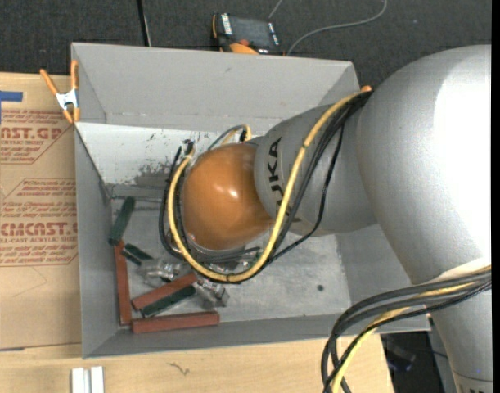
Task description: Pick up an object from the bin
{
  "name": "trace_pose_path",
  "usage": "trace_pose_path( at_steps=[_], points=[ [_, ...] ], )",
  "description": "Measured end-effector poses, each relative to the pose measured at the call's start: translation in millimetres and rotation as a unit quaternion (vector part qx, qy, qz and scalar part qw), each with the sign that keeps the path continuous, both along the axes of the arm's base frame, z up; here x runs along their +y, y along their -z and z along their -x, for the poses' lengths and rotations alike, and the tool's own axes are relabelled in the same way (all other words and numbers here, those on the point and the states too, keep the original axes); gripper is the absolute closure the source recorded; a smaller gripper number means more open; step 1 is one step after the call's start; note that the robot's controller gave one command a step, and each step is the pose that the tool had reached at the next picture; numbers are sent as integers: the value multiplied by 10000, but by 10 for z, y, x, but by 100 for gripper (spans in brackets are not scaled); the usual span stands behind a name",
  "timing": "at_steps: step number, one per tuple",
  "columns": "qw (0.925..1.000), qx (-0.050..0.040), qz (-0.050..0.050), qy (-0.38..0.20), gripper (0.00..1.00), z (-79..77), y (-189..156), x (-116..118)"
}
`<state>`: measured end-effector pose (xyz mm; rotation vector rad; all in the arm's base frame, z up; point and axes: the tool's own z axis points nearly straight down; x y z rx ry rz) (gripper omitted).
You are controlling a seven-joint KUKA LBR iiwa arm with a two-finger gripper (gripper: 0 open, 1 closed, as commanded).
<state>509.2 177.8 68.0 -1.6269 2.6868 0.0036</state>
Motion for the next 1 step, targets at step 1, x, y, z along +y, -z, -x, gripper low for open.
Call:
trace_pose_path(
  at_steps=[1],
  points=[
    [10000, -47, -25, 15, 100, -31, -57, 22]
  ],
)
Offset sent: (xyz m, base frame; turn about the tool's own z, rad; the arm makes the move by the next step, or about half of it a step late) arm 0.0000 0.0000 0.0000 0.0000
